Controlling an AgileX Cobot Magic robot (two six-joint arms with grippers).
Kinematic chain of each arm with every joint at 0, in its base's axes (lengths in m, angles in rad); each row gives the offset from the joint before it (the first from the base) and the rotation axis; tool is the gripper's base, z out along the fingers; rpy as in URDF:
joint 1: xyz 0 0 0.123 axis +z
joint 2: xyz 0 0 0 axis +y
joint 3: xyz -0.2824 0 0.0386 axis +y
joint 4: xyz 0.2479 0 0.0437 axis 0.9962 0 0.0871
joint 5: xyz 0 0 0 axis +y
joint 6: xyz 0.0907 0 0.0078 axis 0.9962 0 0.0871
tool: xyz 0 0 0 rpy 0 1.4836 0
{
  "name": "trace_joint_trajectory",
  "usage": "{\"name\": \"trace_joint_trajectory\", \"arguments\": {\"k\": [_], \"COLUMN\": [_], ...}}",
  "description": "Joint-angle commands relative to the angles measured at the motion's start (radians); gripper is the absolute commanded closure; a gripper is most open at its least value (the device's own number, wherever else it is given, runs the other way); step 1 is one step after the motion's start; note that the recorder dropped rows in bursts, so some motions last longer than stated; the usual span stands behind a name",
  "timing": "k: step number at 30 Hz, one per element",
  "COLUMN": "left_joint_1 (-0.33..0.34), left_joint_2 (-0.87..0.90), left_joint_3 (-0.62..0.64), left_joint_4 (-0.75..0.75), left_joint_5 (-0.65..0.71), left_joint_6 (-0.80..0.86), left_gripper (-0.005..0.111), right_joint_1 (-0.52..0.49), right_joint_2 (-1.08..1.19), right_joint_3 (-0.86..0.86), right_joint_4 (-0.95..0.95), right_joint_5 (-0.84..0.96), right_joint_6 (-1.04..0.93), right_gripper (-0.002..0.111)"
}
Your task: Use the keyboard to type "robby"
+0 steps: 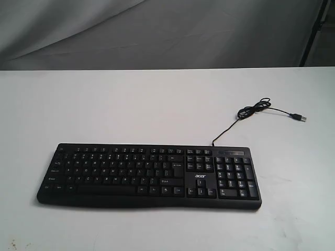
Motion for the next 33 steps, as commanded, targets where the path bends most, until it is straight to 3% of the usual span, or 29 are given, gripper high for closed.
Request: {"name": "trace_joint_trajectory", "arguments": {"k": [1,23,28,33], "left_joint_1": [-0.006,-0.006,-0.006,-0.006], "left_joint_2": [-0.005,-0.005,-0.005,-0.005], "left_joint_3": [0.004,0.004,0.004,0.004], "left_joint_4": [0.005,0.005,0.005,0.005], "left_joint_5": [0.001,0.001,0.001,0.001], "left_joint_6": [-0.003,-0.003,-0.003,-0.003], "left_gripper": [0.107,0.107,0.107,0.107], "right_joint_1": [-0.002,-0.002,-0.002,-0.002], "right_joint_2": [-0.006,-0.006,-0.006,0.000], "right_joint_3": [0.003,0.000,-0.166,-0.289], "right_joint_4": [-0.013,-0.013,-0.013,0.001], "right_joint_5": [0.000,0.015,0.174,0.067], "right_joint_6": [0.002,0.002,0.002,0.002], "right_gripper": [0.108,0.108,0.108,0.108]}}
